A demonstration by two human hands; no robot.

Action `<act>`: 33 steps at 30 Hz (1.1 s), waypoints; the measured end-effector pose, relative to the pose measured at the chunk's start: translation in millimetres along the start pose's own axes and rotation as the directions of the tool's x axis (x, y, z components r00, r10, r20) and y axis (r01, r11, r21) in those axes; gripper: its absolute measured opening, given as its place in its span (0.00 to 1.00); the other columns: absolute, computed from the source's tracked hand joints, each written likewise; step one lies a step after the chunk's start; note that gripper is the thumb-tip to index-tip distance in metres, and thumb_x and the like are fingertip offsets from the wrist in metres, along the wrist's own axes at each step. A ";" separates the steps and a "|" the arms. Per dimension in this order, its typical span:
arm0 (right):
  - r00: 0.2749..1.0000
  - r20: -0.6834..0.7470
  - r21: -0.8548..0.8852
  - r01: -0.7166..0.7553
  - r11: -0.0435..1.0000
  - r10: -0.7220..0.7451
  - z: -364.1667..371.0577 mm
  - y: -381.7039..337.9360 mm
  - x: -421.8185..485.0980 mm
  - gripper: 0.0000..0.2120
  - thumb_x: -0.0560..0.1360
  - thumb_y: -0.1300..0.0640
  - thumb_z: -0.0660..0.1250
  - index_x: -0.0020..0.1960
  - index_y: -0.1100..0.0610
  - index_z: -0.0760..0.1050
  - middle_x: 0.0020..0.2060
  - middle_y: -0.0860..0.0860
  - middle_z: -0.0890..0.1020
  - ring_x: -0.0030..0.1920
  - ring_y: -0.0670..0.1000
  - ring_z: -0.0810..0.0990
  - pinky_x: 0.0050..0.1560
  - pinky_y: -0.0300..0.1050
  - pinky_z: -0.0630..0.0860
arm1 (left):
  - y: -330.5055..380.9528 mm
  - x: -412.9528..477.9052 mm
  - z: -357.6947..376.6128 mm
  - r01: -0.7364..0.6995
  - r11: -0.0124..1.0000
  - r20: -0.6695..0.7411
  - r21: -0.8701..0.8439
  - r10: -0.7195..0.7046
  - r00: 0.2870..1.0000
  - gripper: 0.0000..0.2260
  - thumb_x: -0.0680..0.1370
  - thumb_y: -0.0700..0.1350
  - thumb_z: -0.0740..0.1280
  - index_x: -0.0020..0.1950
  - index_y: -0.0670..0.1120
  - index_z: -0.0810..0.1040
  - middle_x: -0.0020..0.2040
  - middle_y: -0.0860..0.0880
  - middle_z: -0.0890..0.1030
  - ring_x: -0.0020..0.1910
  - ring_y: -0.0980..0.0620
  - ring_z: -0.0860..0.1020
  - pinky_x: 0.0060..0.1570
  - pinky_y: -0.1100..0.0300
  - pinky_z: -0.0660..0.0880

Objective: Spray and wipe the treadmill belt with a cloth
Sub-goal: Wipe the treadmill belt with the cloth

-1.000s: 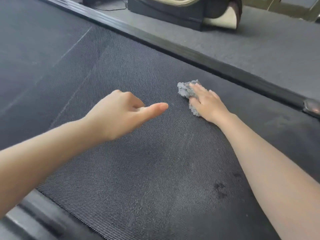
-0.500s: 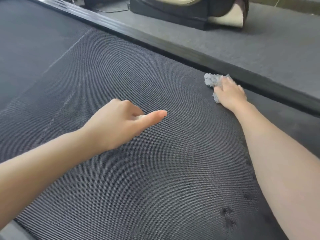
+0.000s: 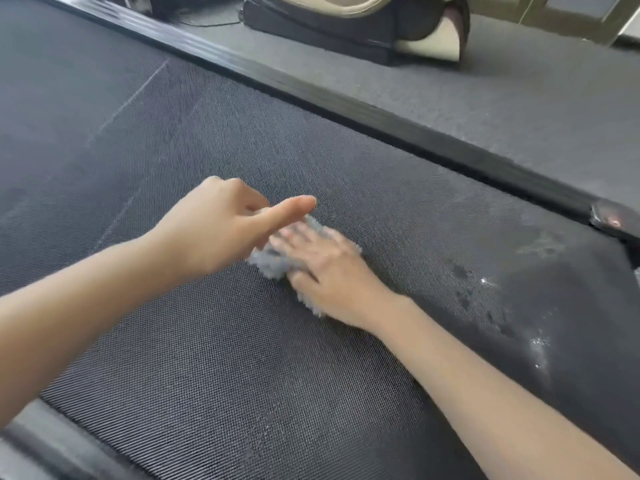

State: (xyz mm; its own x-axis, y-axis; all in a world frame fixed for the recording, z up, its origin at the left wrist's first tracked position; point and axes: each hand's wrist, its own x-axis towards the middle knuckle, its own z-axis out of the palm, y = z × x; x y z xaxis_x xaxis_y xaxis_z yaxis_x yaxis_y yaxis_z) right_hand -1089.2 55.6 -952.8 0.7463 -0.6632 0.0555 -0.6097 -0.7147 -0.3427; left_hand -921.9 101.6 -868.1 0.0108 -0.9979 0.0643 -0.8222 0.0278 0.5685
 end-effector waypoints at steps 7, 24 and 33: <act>0.971 0.140 0.042 0.189 0.981 -0.193 8.9 -36.1 -60.3 0.27 0.76 0.46 0.50 0.75 0.47 0.57 0.75 0.42 0.55 0.75 0.38 0.45 0.75 0.46 0.38 | -3.9 -11.9 -8.8 -0.003 1.000 0.003 -0.028 0.003 1.000 0.36 0.68 0.77 0.54 0.22 0.44 0.67 0.20 0.49 0.73 0.20 0.55 0.70 0.35 0.55 0.74; 0.783 -0.183 -0.006 -0.605 0.796 0.594 -35.8 116.3 -6.8 0.25 0.82 0.49 0.49 0.77 0.54 0.53 0.77 0.49 0.54 0.76 0.46 0.49 0.75 0.50 0.43 | 3.1 16.6 -6.9 0.130 0.991 0.045 -0.015 -0.130 0.991 0.30 0.72 0.68 0.61 0.24 0.43 0.72 0.22 0.47 0.76 0.23 0.49 0.76 0.40 0.57 0.78; 0.778 -0.194 -0.042 -0.615 0.788 0.597 -37.3 109.1 -7.4 0.24 0.82 0.49 0.47 0.77 0.53 0.52 0.77 0.48 0.53 0.76 0.46 0.49 0.75 0.49 0.42 | 2.5 28.4 6.8 0.168 0.986 -0.018 -0.022 -0.169 0.986 0.31 0.71 0.69 0.58 0.25 0.43 0.71 0.25 0.46 0.77 0.30 0.43 0.80 0.47 0.50 0.80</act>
State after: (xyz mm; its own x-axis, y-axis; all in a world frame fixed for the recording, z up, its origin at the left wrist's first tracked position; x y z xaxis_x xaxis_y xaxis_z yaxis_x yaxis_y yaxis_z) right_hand -1171.2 -25.8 -955.6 0.1651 -0.9861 0.0200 -0.9501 -0.1645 -0.2650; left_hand -927.5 72.9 -870.4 0.1597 -0.9870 -0.0175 -0.7963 -0.1393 0.5887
